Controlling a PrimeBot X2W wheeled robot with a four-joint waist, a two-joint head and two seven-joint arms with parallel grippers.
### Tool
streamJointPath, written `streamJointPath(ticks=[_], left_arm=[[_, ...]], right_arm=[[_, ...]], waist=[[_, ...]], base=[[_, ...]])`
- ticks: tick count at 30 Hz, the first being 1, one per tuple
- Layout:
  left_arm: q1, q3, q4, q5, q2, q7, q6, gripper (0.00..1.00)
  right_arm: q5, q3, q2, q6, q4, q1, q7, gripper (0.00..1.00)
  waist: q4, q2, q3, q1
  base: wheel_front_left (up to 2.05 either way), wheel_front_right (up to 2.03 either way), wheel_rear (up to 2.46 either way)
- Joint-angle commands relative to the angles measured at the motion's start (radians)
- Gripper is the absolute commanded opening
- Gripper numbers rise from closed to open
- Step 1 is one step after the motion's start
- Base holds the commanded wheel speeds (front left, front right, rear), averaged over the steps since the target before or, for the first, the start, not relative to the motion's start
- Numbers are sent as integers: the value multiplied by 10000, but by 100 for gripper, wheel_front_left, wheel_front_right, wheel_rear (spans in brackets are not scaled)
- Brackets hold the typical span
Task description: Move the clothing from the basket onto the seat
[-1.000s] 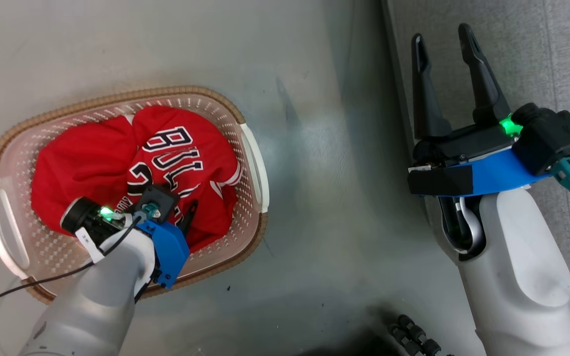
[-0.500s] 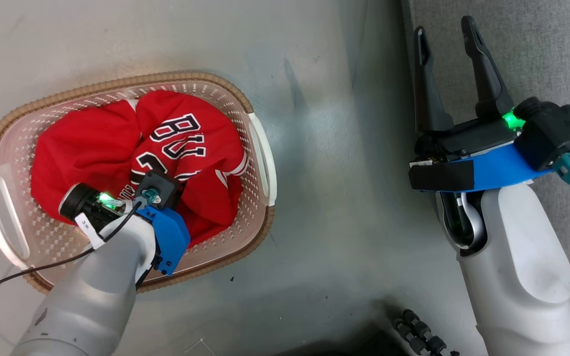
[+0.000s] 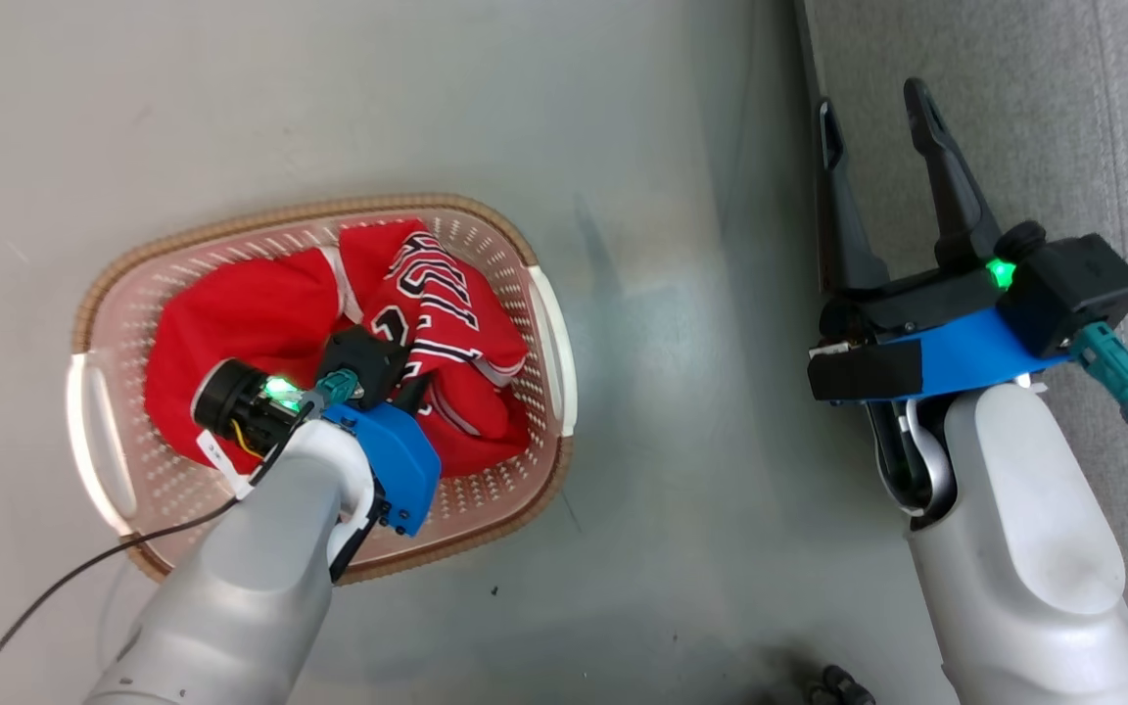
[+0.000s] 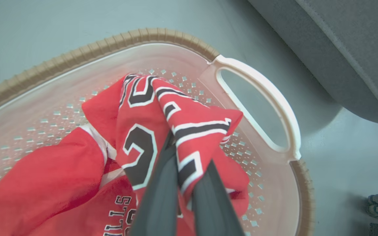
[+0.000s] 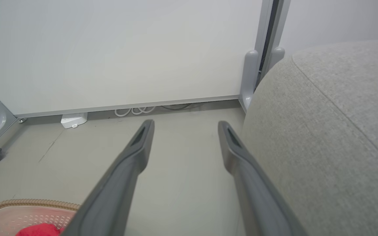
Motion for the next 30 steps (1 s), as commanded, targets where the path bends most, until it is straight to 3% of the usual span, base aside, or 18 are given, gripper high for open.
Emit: streamJointPath(ticks=[1, 19, 30], left_arm=[[210, 169, -287, -44, 10, -32, 4, 0], [2319, 2087, -3675, 667, -96, -33, 88, 0], [2577, 2664, -4942, 1099, -252, -34, 15, 0]], right_arm=[[-73, -33, -20, -7, 62, 188, -4, 100], [-536, -358, -20, -7, 859, 1491, -4, 100], [-537, -376, -18, -7, 1172, 2373, -4, 100]], waist=[[255, 0, -480, 0], [1308, 0, -3483, 0], [1511, 0, -5073, 0]], base=[[0, 0, 0], [0, 0, 0], [0, 0, 0]])
